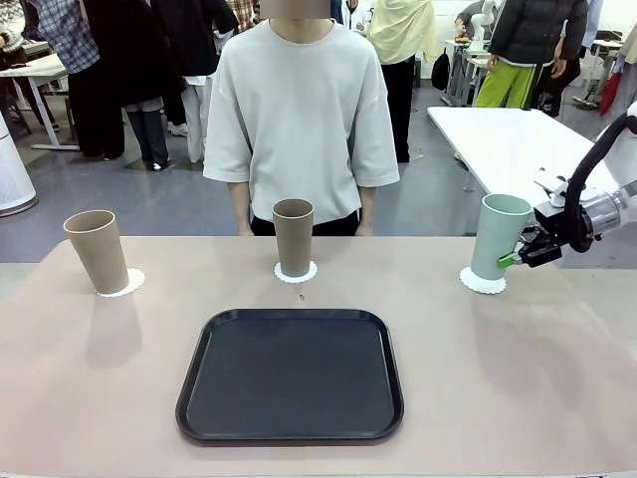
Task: Place coasters on the table and set cups on them.
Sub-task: Take one Reusable plastic cup from the Flat Tray and place it on a coaster set by the human.
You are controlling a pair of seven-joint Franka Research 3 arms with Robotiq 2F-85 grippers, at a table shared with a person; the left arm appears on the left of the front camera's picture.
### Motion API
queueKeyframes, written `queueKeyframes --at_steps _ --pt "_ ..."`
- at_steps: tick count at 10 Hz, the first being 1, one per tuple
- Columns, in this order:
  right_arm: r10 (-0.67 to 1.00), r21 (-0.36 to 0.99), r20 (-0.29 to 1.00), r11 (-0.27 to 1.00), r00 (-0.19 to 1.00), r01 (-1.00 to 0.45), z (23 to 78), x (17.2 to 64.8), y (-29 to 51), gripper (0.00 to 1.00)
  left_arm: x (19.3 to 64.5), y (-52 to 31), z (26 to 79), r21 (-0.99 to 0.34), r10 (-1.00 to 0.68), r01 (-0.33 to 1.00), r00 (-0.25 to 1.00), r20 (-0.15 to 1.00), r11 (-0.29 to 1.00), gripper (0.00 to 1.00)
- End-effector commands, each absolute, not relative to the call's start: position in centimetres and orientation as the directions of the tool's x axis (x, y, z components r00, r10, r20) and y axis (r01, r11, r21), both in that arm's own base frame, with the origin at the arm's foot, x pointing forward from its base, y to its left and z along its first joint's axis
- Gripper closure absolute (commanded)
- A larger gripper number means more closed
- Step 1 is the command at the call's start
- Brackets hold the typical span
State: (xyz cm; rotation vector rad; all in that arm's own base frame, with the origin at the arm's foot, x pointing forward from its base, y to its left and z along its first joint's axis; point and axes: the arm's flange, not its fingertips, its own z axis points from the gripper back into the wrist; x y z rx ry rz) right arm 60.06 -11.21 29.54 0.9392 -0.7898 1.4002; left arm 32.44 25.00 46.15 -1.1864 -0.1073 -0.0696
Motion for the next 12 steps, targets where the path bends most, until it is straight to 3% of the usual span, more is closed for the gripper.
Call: queueKeyframes --at_steps 1,12 --pt "0.423 0.017 0.906 -0.063 -0.011 -0.998 29.1 60.0 -11.2 0.19 32.3 24.9 46.6 -0.924 0.017 0.095 0.994 0.109 0.369 0.00" --pt "0.434 0.045 0.901 -0.039 0.024 -0.998 26.5 61.9 -11.4 0.19 32.3 24.9 46.6 -0.924 0.017 0.095 0.994 0.109 0.369 0.00"
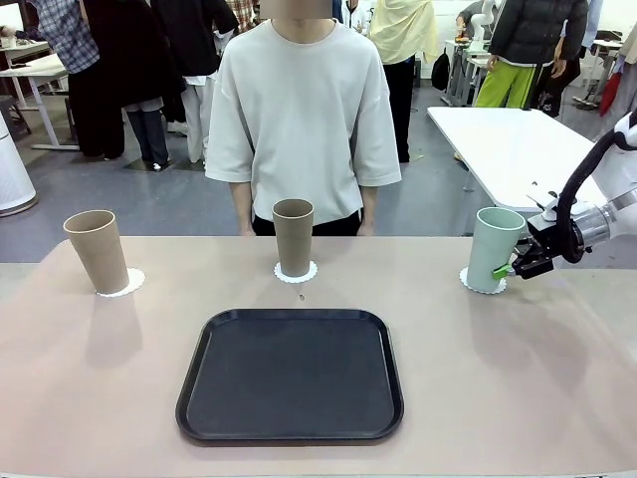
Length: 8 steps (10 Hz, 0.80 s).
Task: Place coasters on the table and set cups on them.
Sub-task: Take one Reusable plastic cup from the Flat Tray and place it on a coaster set by the human.
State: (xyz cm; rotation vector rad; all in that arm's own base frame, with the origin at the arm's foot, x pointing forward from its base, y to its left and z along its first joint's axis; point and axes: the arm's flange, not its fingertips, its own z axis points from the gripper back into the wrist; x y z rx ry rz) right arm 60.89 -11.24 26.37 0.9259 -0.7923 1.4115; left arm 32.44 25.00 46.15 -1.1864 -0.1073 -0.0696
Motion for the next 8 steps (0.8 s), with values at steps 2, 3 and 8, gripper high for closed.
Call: queueKeyframes --at_steps 2,3,8 --pt "0.435 0.046 0.900 -0.036 0.026 -0.998 26.55 61.97 -11.43 0.19 32.33 24.92 46.55 -0.924 0.017 0.095 0.994 0.109 0.369 0.00" --pt "0.435 0.052 0.900 -0.036 0.031 -0.998 26.51 61.97 -11.45 0.19 32.33 24.92 46.55 -0.924 0.017 0.095 0.994 0.109 0.369 0.00" --pt "0.437 0.070 0.898 -0.031 0.050 -0.997 26.41 62.31 -11.73 0.19 32.33 24.92 46.55 -0.924 0.017 0.095 0.994 0.109 0.369 0.00"
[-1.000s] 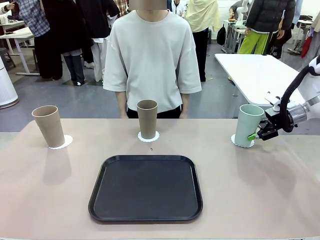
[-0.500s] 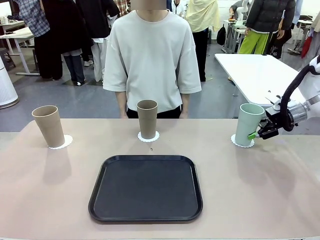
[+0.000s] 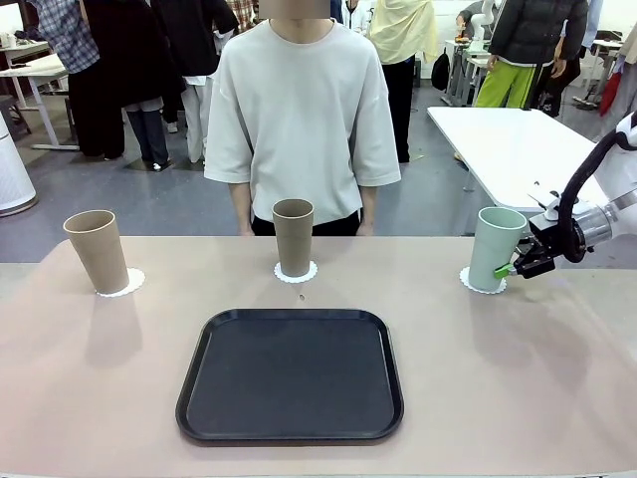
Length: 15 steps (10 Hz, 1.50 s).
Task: Place coasters on the table and set cups on them.
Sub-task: Take one Reusable plastic cup from the Flat Tray and place it on a coaster set by the human.
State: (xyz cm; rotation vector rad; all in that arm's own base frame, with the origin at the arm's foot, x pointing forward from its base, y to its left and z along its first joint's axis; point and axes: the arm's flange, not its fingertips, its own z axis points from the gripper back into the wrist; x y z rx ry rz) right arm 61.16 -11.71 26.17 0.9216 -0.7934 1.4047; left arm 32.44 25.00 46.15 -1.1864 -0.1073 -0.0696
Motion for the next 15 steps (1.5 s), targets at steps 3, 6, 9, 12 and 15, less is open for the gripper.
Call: queueKeyframes --at_steps 3,6,9,12,15 --pt "0.438 0.084 0.897 -0.029 0.062 -0.996 26.21 62.52 -11.85 0.19 32.33 24.92 46.55 -0.924 0.017 0.095 0.994 0.109 0.369 0.00" --pt "0.443 0.097 0.894 -0.035 0.071 -0.995 26.02 62.57 -11.81 0.19 32.33 24.92 46.55 -0.924 0.017 0.095 0.994 0.109 0.369 0.00" --pt "0.452 0.118 0.888 -0.039 0.088 -0.992 25.93 62.52 -11.77 0.00 32.33 24.92 46.55 -0.924 0.017 0.095 0.994 0.109 0.369 0.00" --pt "0.503 0.190 0.850 -0.012 0.158 -0.982 25.89 62.65 -11.96 0.00 32.33 24.92 46.55 -0.924 0.017 0.095 0.994 0.109 0.369 0.00" --pt "0.518 0.197 0.840 -0.011 0.163 -0.980 25.86 62.63 -11.98 0.00 32.33 24.92 46.55 -0.924 0.017 0.095 0.994 0.109 0.369 0.00"
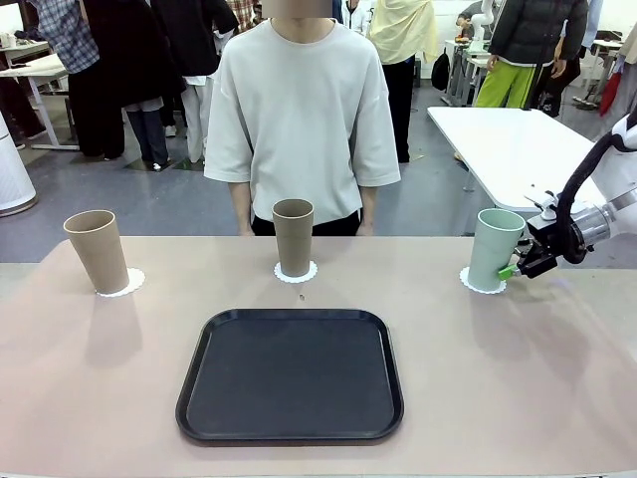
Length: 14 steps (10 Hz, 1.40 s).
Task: Place coasters on the table and set cups on them.
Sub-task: Take one Reusable plastic cup from the Flat Tray and place it on a coaster set by the human.
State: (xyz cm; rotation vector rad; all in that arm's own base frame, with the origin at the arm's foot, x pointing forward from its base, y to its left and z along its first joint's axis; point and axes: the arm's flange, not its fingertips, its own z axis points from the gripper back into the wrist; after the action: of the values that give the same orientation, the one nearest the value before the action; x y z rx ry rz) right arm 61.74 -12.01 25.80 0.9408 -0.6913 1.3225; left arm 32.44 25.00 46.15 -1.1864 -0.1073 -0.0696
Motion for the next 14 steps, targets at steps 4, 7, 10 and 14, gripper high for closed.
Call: queueKeyframes --at_steps 4,7,10,14 --pt "0.574 0.207 0.801 0.004 0.172 -0.978 25.8 62.9 -12.2 0.00 32.3 24.9 46.6 -0.924 0.017 0.095 0.994 0.109 0.369 0.00" --pt "0.595 0.193 0.786 0.025 0.170 -0.981 26.0 62.9 -12.8 0.00 32.3 24.9 46.6 -0.924 0.017 0.095 0.994 0.109 0.369 0.00" --pt "0.649 0.170 0.739 0.084 0.183 -0.982 27.0 62.5 -14.5 0.00 32.3 24.9 46.6 -0.924 0.017 0.095 0.994 0.109 0.369 0.00" --pt "0.831 0.131 0.488 0.232 0.267 -0.964 32.4 58.8 -16.5 0.00 32.3 24.9 46.6 -0.924 0.017 0.095 0.994 0.109 0.369 0.00"
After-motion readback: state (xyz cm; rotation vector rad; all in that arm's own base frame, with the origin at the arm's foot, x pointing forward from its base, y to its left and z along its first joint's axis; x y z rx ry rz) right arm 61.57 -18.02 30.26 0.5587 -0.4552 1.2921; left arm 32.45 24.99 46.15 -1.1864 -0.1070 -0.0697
